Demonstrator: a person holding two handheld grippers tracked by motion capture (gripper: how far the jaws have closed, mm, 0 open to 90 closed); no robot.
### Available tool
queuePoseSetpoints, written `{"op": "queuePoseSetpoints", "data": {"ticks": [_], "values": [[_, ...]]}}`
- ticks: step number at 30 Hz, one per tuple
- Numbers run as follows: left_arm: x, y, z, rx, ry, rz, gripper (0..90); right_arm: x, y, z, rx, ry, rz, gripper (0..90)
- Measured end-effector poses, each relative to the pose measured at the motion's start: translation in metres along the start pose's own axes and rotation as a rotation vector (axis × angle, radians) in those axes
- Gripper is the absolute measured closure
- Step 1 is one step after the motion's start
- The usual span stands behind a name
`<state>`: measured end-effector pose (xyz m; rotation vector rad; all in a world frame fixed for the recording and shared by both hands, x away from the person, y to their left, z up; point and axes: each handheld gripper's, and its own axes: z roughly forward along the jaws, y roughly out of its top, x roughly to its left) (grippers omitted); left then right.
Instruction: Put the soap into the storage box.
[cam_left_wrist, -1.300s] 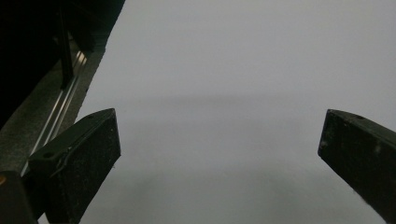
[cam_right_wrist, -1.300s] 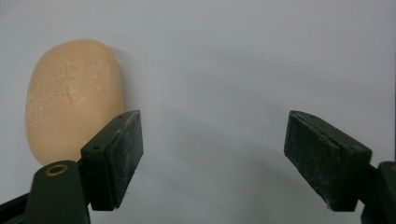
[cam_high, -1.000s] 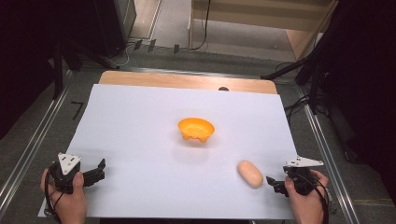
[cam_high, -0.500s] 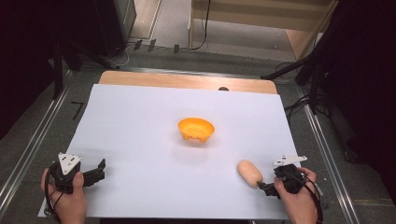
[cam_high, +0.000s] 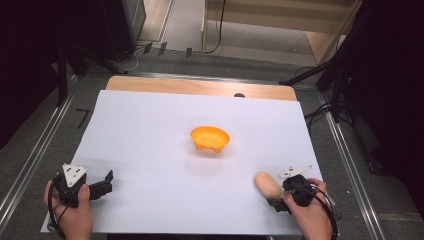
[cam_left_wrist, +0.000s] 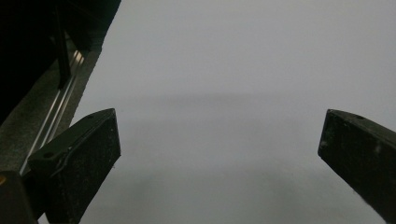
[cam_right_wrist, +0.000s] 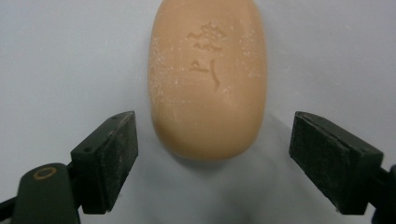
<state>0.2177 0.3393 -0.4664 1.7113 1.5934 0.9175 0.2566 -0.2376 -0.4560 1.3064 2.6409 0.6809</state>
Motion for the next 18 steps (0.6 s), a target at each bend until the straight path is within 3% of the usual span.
{"op": "queuePoseSetpoints", "data": {"ticks": [8, 18], "values": [[0.0, 0.0, 0.0, -0.001, 0.0, -0.004, 0.0, 0.006, 0.016, 0.007, 0.02, 0.005, -0.009, 16.6], [0.0, 0.0, 0.0, -0.001, -0.001, -0.007, 0.0, 0.008, 0.032, 0.017, 0.065, -0.001, 0.022, 22.3]]}}
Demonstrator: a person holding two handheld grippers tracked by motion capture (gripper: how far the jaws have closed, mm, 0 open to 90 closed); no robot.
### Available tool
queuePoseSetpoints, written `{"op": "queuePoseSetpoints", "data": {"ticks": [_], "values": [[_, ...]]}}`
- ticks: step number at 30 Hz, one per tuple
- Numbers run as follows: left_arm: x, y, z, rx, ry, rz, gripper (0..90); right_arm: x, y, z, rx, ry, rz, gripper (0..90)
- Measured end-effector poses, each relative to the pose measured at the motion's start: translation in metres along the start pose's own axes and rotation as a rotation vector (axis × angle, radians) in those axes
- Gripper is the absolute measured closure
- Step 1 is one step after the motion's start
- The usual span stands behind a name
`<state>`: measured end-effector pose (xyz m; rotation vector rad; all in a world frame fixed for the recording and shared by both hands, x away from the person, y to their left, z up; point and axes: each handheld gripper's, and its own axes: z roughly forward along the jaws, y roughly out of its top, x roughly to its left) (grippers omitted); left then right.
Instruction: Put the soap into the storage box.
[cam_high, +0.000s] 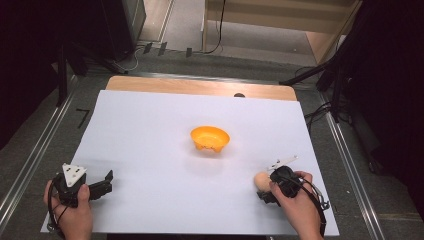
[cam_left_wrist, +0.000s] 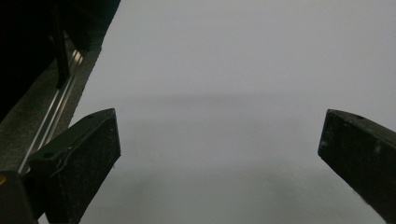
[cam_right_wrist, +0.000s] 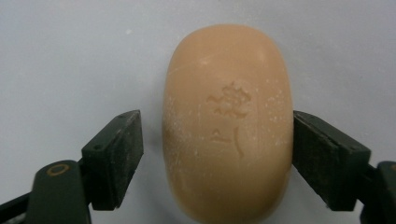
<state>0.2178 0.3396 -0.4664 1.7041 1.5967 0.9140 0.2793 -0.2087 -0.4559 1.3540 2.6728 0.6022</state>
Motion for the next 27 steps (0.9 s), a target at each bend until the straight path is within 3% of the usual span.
{"op": "queuePoseSetpoints", "data": {"ticks": [6, 16, 24, 27], "values": [[0.0, 0.0, 0.0, 0.001, -0.001, -0.001, 0.0, 0.003, 0.005, 0.002, 0.032, -0.063, -0.012, 31.1], [0.0, 0.0, 0.0, 0.01, -0.001, 0.004, 0.0, 0.006, 0.009, 0.004, 0.069, -0.081, -0.03, 31.7], [0.0, 0.0, 0.001, 0.01, -0.005, 0.001, 0.0, 0.008, 0.016, 0.005, 0.124, -0.092, 0.01, 31.8], [0.001, 0.0, 0.001, 0.012, -0.008, 0.0, 0.0, 0.007, 0.015, 0.005, 0.113, -0.096, 0.01, 31.8]]}}
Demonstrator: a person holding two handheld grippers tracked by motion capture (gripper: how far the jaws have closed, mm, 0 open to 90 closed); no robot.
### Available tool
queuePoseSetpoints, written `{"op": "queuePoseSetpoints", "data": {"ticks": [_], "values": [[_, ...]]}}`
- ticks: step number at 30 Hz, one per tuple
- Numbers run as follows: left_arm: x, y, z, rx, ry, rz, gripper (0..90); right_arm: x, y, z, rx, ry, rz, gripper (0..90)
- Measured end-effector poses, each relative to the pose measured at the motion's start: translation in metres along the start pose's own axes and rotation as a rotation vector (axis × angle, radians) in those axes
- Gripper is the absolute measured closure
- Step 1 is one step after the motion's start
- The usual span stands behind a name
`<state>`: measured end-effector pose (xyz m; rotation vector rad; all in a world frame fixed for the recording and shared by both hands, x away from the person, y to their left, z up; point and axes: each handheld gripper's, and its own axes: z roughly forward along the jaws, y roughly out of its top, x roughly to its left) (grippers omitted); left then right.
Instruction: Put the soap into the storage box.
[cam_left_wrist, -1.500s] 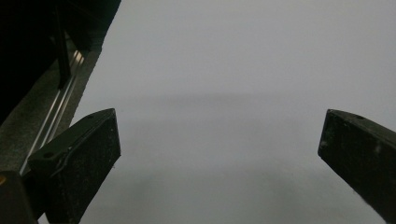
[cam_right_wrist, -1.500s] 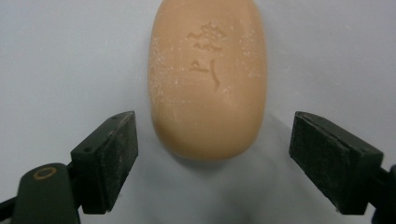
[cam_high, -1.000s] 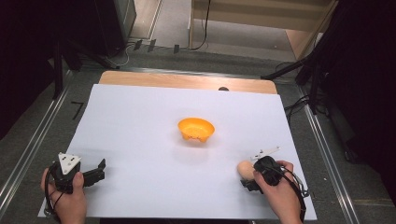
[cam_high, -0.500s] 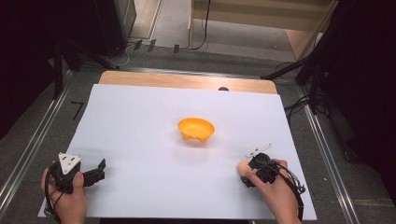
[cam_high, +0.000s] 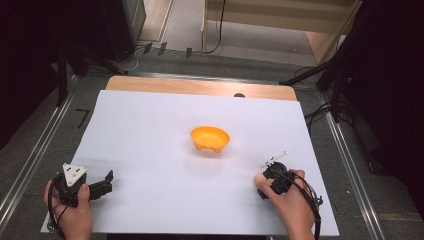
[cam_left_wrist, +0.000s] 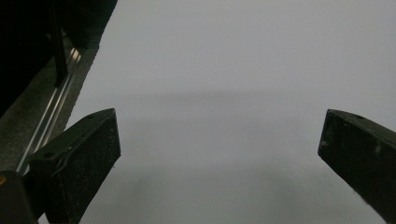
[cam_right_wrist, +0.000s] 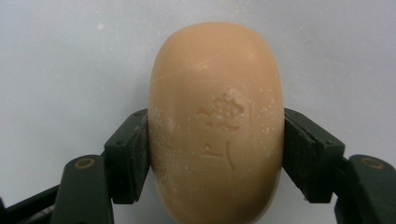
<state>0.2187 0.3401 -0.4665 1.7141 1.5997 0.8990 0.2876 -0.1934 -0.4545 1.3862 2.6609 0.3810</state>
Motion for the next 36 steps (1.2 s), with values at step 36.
{"op": "queuePoseSetpoints", "data": {"ticks": [36], "values": [[0.0, 0.0, 0.0, 0.001, 0.003, 0.005, 0.0, -0.017, 0.045, -0.026, -0.1, 0.063, -0.282, 33.1]]}}
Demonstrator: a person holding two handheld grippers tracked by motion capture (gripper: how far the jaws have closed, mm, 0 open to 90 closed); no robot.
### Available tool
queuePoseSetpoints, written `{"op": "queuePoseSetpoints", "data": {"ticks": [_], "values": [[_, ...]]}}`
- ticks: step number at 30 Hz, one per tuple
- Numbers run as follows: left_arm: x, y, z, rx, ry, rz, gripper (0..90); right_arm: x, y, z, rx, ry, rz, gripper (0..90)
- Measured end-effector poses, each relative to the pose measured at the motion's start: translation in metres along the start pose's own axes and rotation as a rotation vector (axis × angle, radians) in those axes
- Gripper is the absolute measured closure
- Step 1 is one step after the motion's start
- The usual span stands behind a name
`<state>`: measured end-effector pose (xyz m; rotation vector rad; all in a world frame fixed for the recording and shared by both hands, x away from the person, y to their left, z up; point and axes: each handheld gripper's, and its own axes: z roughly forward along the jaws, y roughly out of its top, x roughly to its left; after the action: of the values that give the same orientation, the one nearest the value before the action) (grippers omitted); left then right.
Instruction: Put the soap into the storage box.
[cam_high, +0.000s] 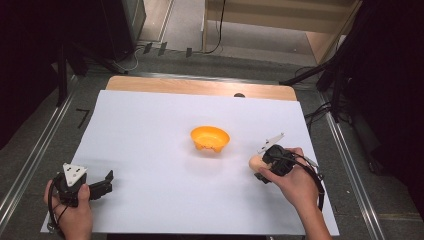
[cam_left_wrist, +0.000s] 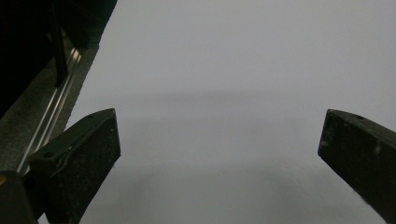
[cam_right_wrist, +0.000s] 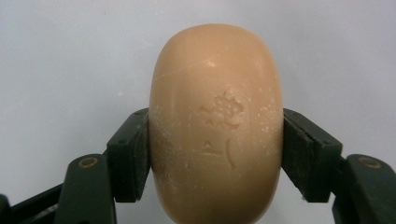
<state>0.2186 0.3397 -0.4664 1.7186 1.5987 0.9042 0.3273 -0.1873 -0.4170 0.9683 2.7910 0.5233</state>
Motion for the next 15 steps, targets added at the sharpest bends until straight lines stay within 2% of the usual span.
{"op": "queuePoseSetpoints", "data": {"ticks": [5, 15], "values": [[0.0, 0.0, 0.0, 0.0, 0.0, -0.002, 0.0, -0.005, 0.013, -0.002, -0.015, 0.025, -0.023, 33.2], [0.0, 0.0, 0.0, 0.0, -0.001, -0.002, 0.0, -0.01, 0.036, -0.002, -0.025, 0.034, -0.082, 33.2]]}}
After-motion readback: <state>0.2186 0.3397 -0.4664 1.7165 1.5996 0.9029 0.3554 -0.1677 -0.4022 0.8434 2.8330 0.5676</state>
